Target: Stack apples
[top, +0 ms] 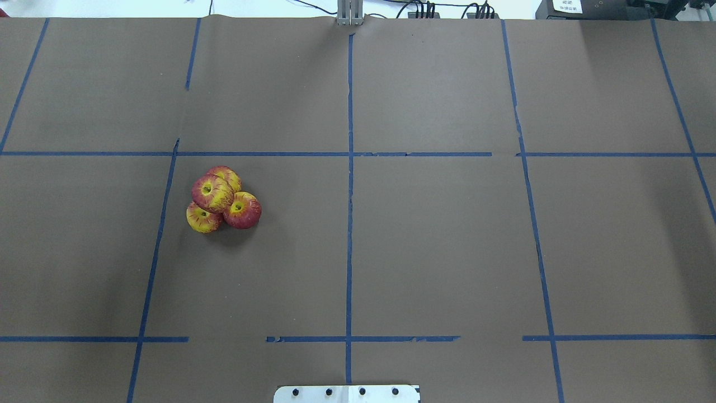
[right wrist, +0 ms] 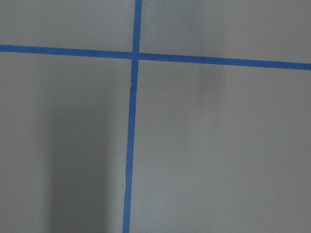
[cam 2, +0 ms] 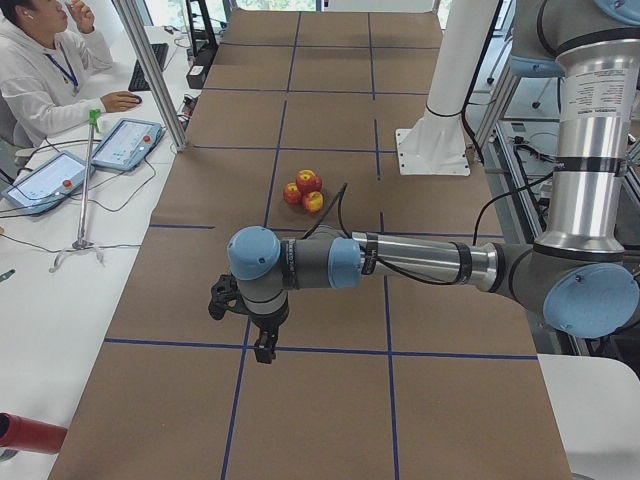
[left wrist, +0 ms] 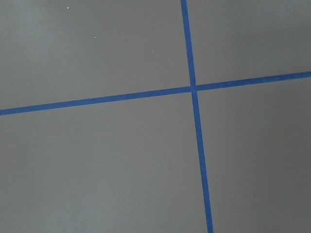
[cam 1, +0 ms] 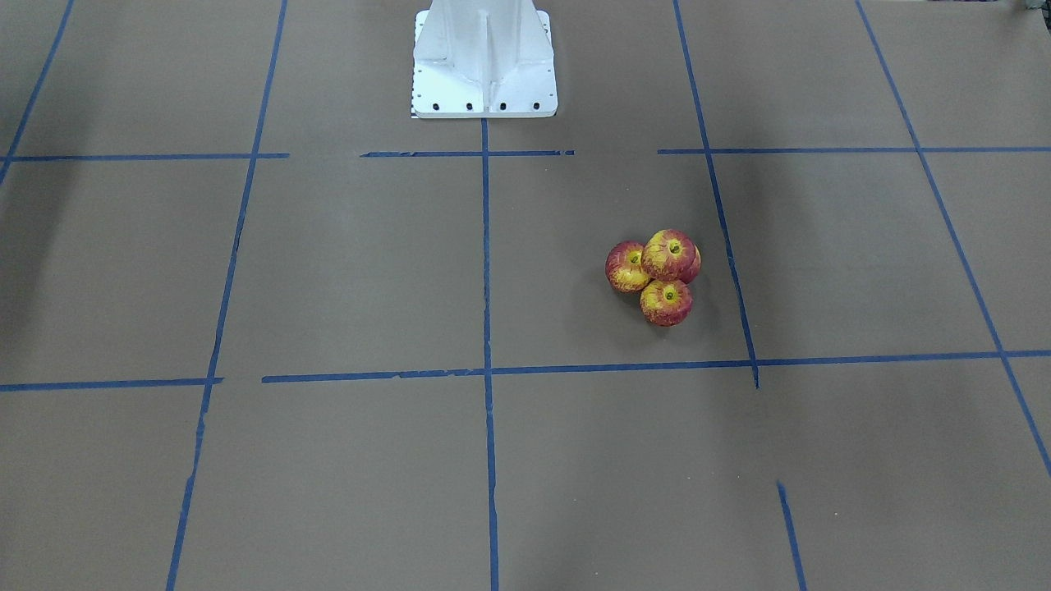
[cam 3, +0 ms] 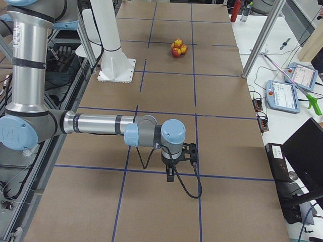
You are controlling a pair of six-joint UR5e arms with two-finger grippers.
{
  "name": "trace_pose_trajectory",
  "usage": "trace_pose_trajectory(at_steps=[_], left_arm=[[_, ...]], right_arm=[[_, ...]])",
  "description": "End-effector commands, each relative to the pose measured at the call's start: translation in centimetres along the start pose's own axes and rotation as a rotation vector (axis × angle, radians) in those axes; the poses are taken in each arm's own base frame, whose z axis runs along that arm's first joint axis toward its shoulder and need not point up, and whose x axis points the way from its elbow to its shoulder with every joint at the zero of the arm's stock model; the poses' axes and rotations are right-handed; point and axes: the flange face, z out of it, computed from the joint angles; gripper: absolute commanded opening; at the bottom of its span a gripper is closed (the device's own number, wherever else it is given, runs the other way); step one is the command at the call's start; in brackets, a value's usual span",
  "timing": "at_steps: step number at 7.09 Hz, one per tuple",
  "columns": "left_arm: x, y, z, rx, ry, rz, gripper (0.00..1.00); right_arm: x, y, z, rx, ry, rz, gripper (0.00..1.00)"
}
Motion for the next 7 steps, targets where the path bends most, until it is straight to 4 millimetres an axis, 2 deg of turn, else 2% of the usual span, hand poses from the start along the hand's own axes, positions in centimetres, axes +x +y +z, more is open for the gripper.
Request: trace_pose_trajectory(at_steps=[1, 7], left_arm=[[-0.32, -0.09, 0.86, -0.002, 0.000, 0.007, 1.00], [-0.10, -0.30, 0.72, 0.013, -0.001, 0.023, 1.00]], right_arm=[[0.00, 0.00, 0.00, 0.000, 0.000, 0.000, 1.00], [0.00, 0.00, 0.00, 0.000, 0.000, 0.000, 1.00]])
